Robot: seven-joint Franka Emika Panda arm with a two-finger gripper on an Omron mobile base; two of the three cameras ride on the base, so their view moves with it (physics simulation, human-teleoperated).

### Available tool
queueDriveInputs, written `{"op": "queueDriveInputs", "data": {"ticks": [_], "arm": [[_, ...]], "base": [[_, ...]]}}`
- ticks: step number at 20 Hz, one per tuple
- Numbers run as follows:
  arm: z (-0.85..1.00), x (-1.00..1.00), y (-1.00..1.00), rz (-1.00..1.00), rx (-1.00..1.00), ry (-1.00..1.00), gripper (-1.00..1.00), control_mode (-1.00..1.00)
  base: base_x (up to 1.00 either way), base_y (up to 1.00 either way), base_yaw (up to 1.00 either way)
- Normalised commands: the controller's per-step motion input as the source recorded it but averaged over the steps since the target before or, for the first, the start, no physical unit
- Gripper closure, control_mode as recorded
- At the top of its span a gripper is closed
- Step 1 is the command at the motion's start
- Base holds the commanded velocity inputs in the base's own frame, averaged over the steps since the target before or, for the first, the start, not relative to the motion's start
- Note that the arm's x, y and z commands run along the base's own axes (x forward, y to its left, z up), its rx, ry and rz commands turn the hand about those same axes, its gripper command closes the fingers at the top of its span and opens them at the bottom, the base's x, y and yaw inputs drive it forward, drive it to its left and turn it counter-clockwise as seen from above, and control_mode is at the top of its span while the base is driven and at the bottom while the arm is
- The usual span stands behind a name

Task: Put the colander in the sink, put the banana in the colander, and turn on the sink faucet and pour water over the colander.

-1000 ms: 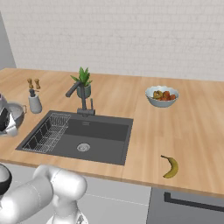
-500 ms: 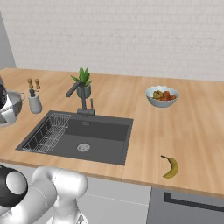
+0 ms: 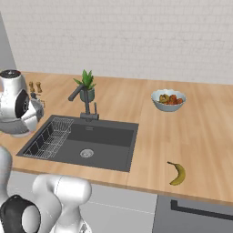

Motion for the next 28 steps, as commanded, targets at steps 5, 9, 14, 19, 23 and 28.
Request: {"op": "queueDriveInputs", "data": {"ticks": [5,9,14,19,23,28], "arm": [[-0.19,-0.01,-0.99,0.04,0.04,-0.01,1.0,-1.0],[-0.25,-0.01,-1.0,0.04,0.03,-0.04,1.0,-1.0],[-0.24,0.01,-0.82,0.06,0.05,-0.04,1.0,-1.0],[-0.2,0.17,-0.74,0.14,0.05,0.0,1.0,-1.0],[-0.17,0.35,-0.58,0.16,0.04,0.02,1.0,-1.0],[-0.24,0.51,-0.49,0.13,0.01,0.11,1.0,-1.0]], "base": [[0.0,0.0,0.0],[0.0,0.0,0.0],[0.0,0.0,0.0],[0.0,0.0,0.0],[0.0,0.0,0.0],[0.0,0.0,0.0]]}}
